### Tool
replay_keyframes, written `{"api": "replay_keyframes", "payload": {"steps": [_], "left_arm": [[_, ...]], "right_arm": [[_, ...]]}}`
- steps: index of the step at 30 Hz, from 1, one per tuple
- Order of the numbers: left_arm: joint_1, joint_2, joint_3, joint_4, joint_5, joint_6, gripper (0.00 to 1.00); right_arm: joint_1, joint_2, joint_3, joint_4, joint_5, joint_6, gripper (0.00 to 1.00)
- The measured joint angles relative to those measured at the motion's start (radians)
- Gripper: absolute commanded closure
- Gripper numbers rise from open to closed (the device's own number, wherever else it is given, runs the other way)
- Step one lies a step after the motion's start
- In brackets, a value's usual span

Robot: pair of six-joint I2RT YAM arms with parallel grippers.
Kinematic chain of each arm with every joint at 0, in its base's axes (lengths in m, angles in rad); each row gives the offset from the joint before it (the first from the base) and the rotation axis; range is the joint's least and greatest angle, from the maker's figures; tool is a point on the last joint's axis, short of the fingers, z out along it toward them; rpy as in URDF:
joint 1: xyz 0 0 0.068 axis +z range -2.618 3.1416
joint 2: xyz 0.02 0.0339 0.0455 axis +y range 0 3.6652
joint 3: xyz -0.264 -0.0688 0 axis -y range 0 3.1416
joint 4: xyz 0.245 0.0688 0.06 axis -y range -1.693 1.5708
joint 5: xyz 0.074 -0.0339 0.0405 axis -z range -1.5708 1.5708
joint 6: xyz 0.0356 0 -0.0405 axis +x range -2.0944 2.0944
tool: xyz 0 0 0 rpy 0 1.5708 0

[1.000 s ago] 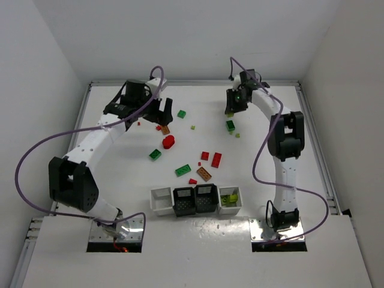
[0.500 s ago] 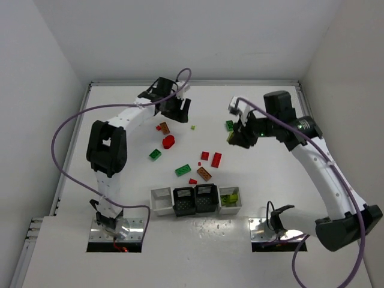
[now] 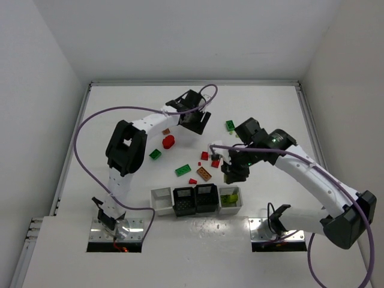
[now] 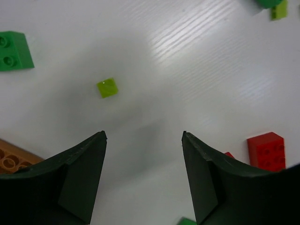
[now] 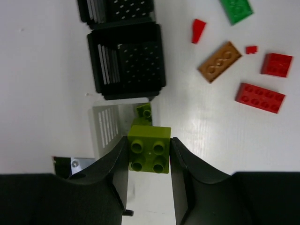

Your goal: Sort the legos into containers by color

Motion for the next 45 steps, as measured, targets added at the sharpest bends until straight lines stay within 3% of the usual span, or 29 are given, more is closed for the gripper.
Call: {"api": "replay_keyframes", "payload": {"steps": [13,18,26,31,45], "left_arm": [[0.015,0.064,0.017,-0.02,-0.089,-0.03,0.26],[0.02,0.079,0.041,-0.019,-0.093,-0.034,0.25],[0.025,0.131,0.054,-0.023,-0.094,-0.037,0.29],[0.026,0.16,0.08,-0.028,-0.092,-0.041,0.47],[0.035,0.213,0.159,-0.022,-0.092,-0.04,0.51]], "right_arm": [[0.19,0.017,-0.079,-0.037,0.06,-0.049,0.97],[0.236,0.026,-0.11,-0.037,0.072,-0.05,0.87],[0.273,0.028,-0.135,-0.034,0.126,-0.048,0.49],[0.284,0.033,-0.142,-0.029,0.148,-0.043,0.43],[0.286,0.026,-0.142,0.011,0.203,0.014,0.41]]}}
